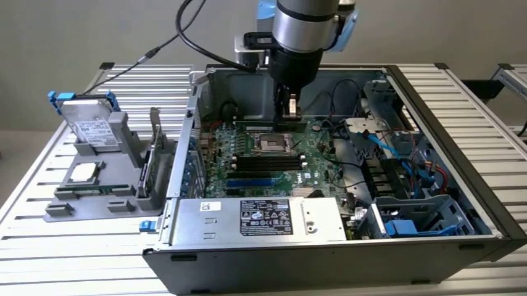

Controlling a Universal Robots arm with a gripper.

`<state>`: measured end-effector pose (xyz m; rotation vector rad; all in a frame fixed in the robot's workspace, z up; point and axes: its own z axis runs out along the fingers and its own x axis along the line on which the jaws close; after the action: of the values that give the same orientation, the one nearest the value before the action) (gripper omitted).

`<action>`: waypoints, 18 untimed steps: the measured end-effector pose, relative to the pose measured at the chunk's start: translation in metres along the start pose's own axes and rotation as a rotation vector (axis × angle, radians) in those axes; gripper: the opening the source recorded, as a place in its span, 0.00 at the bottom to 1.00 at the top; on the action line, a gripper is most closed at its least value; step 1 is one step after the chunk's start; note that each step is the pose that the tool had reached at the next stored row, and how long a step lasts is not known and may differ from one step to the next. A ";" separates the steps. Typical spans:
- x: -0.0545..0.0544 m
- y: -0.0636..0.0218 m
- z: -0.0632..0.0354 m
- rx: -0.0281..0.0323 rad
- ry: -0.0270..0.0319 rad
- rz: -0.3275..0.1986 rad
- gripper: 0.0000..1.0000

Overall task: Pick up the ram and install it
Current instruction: 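Insert the ram into the slot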

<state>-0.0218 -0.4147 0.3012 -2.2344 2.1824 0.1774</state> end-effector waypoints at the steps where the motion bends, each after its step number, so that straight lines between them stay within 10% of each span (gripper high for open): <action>1: 0.000 -0.0001 0.0018 0.0000 0.0001 0.000 0.13; 18: 0.003 -0.0024 0.0342 0.0000 0.0003 0.000 0.13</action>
<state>-0.0218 -0.4149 0.2667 -2.2347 2.1826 0.1771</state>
